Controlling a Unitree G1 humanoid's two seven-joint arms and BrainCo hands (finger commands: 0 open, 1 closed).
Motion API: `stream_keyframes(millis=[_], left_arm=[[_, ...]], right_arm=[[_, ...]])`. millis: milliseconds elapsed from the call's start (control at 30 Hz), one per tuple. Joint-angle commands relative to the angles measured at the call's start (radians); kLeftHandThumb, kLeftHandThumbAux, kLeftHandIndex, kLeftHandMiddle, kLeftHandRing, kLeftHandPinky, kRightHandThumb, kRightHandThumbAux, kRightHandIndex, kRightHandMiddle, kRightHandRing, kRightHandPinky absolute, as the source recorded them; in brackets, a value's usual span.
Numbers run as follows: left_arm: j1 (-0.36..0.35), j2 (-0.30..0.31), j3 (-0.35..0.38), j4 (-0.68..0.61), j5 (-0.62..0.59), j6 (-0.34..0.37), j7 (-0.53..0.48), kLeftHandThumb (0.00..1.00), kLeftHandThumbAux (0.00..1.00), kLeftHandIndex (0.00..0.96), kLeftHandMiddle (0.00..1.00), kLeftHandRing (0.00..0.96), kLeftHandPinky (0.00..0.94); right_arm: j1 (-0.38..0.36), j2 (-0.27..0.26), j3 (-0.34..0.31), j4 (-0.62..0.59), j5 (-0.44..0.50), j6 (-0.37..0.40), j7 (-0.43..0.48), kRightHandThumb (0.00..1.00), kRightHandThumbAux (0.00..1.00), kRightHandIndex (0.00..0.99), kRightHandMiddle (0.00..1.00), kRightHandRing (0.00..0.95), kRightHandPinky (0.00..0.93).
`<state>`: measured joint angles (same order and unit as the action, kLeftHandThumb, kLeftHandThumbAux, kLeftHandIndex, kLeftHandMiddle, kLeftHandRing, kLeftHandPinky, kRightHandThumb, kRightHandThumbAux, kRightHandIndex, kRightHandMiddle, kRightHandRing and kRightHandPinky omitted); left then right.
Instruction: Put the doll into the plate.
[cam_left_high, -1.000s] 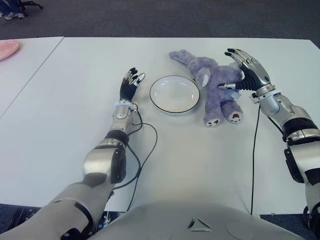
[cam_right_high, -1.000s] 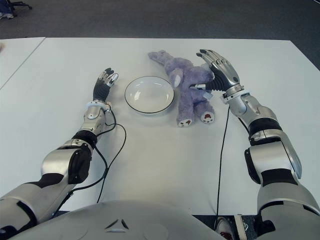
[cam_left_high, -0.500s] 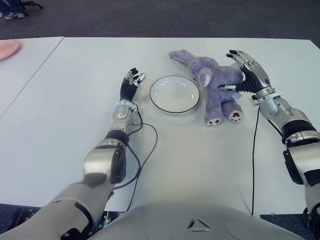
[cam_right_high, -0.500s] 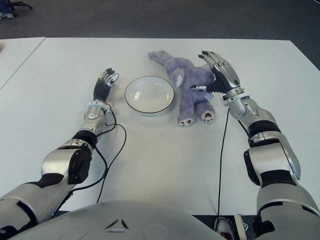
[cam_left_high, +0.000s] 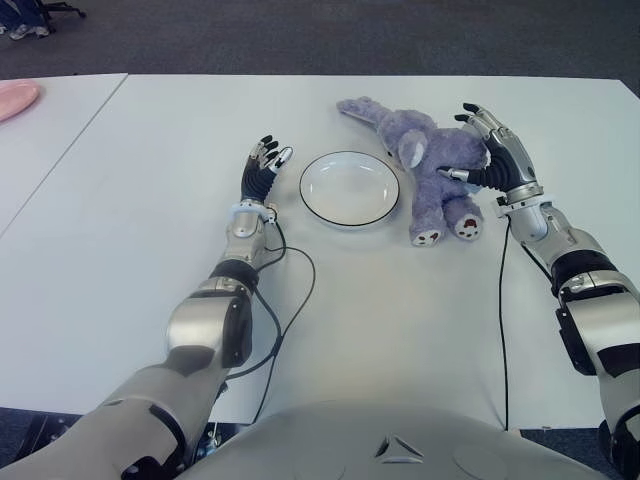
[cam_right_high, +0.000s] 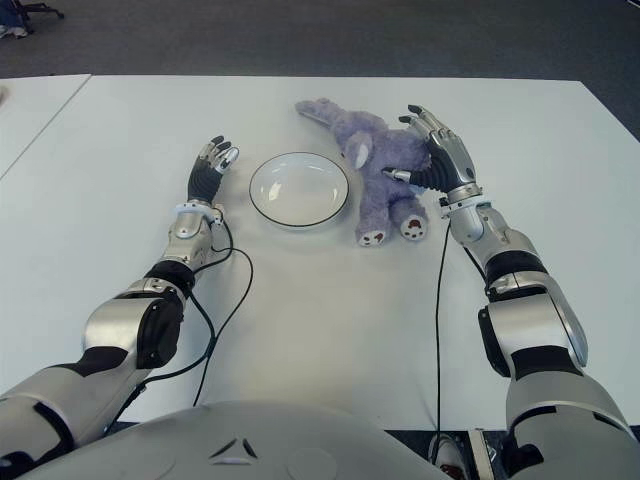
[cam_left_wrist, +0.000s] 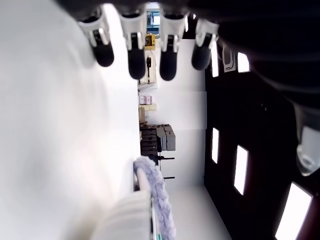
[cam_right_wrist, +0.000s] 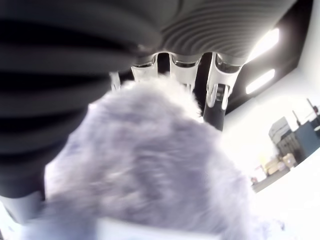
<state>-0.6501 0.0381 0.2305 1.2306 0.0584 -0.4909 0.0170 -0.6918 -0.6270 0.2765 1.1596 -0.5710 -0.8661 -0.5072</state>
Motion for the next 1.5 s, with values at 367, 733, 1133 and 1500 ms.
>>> stream_keyframes(millis=[367, 733, 1133, 1500], left_arm=[[0.188, -0.056, 0.002, 0.126, -0.004, 0.115, -0.004, 0.0, 0.478, 0.115, 0.154, 0.131, 0.093], [0.188, -0.057, 0.007, 0.126, -0.009, 0.114, -0.008, 0.0, 0.479, 0.118, 0.163, 0.142, 0.107], [0.19, -0.061, 0.019, 0.127, -0.03, 0.114, -0.031, 0.0, 0.486, 0.133, 0.183, 0.16, 0.126], [0.192, -0.064, 0.027, 0.126, -0.034, 0.103, -0.05, 0.0, 0.49, 0.135, 0.191, 0.17, 0.126]], right_arm=[[0.06, 0.2, 0.022, 0.036, 0.055, 0.057, 0.111, 0.665, 0.717, 0.407, 0.467, 0.488, 0.538], [0.081, 0.222, 0.041, 0.016, 0.045, 0.015, 0.134, 0.698, 0.717, 0.429, 0.611, 0.65, 0.69], [0.092, 0.199, 0.041, -0.005, 0.048, 0.006, 0.126, 0.701, 0.719, 0.439, 0.813, 0.826, 0.835], [0.084, 0.165, 0.032, -0.025, 0.044, 0.018, 0.107, 0.697, 0.724, 0.438, 0.89, 0.885, 0.878]])
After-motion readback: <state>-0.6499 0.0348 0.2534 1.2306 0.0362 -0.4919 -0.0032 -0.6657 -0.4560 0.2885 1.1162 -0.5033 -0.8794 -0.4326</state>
